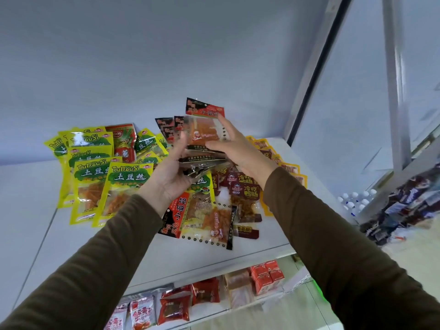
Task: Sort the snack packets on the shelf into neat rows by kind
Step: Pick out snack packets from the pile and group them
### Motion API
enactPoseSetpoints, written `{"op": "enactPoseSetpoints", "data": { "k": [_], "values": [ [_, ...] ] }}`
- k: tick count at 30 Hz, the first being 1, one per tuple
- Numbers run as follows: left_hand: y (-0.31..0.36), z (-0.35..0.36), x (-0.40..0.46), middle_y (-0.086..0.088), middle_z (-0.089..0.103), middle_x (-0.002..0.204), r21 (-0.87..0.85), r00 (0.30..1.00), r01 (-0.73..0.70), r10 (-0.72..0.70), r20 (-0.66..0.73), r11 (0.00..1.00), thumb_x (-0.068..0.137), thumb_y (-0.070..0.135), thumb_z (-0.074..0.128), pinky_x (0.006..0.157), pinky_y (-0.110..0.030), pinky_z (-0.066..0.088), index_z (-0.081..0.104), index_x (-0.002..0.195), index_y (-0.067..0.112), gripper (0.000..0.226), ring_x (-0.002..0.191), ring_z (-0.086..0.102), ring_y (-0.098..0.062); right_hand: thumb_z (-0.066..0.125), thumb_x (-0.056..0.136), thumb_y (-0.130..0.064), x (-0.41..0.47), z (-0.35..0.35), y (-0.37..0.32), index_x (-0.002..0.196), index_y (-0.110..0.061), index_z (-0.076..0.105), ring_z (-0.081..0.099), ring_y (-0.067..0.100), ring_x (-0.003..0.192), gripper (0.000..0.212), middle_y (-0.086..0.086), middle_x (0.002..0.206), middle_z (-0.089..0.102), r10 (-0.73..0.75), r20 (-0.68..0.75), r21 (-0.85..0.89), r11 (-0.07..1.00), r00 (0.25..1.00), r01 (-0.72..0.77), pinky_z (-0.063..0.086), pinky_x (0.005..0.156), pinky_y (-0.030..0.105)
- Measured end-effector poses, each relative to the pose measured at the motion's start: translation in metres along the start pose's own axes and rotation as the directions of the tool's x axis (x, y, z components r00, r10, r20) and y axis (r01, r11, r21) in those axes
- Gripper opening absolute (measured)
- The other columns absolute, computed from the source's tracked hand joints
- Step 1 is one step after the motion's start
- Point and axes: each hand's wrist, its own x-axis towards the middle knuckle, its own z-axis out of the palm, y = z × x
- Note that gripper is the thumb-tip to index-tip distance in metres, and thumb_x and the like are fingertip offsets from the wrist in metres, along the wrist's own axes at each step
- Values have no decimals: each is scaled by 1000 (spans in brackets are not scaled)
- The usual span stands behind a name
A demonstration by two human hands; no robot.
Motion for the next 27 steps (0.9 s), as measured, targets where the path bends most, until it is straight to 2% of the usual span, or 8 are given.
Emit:
{"op": "enactPoseSetpoints", "data": {
  "k": [4, 9, 12, 15, 19, 23, 25, 27],
  "values": [
    [2, -1, -2, -18, 71, 127, -30, 1000, -13, 13, 14, 999, 82, 63, 75, 89, -50, 60, 75, 122, 12, 65, 114, 70, -38, 79, 81, -29, -1, 1, 0, 157, -48, 13, 15, 17, 152, 102, -12, 168, 9, 49, 138, -32, 998, 989, -45, 22, 110, 34],
    [6, 9, -4, -16, 73, 124, 21, 1000, 11, -11, 22, 1000, 88, 36, 78, 84, -46, 62, 81, 107, 12, 30, 108, 73, -35, 80, 82, -32, 0, 13, -11, 157, -47, 10, 13, 14, 153, 104, -10, 169, 7, 59, 224, -126, 992, 973, -31, 22, 109, 29],
    [10, 12, -5, -17, 71, 127, 85, 999, 12, -9, -32, 996, 92, 21, 74, 90, -49, 61, 69, 126, 8, 37, 108, 72, -35, 76, 87, -27, -3, 16, -20, 158, -47, 8, 15, 13, 153, 101, -13, 169, 3, 43, 264, -134, 991, 964, -7, 23, 118, 34],
    [17, 9, -7, -16, 75, 114, 52, 998, 4, -1, -60, 999, 91, 14, 72, 73, -41, 64, 64, 124, 3, 36, 93, 76, -32, 70, 91, -21, -11, 14, -31, 160, -41, 11, 9, 11, 153, 93, -11, 169, 3, 6, 329, -37, 999, 944, 6, 16, 123, 41],
    [28, -8, -14, -14, 78, 108, 54, 995, -50, 54, -87, 997, 82, 10, 75, 73, -40, 64, 66, 118, 5, 37, 94, 77, -31, 65, 95, -38, -26, 4, -30, 155, -33, 32, 28, 9, 148, 68, -10, 163, 27, -70, 151, 77, 995, 986, 59, 26, 121, 46],
    [31, -32, -31, -10, 77, 115, 164, 980, -113, 137, -145, 980, 76, 13, 79, 76, -39, 64, 65, 123, 10, 49, 97, 77, -27, 66, 89, -56, -57, 5, 6, 130, -27, 53, 57, -7, 107, 52, -16, 123, 58, -58, 50, -267, 961, 997, 69, 47, 97, 23],
    [29, -43, -40, -9, 76, 119, 213, 972, -129, 166, -167, 969, 75, 16, 80, 88, -45, 62, 61, 133, 11, 61, 102, 75, -28, 72, 79, -63, -74, 13, 27, 127, -29, 48, 56, -1, 104, 64, -16, 120, 55, 17, 139, -455, 889, 990, 49, 48, 89, 23],
    [25, -52, -47, -11, 74, 122, 216, 969, -133, 173, -175, 967, 76, 17, 79, 97, -48, 57, 58, 139, 9, 67, 109, 73, -31, 74, 68, -72, -87, 23, 43, 136, -29, 39, 54, 8, 110, 88, -10, 131, 49, 62, 218, -620, 779, 974, 90, 48, 93, 29]
  ]
}}
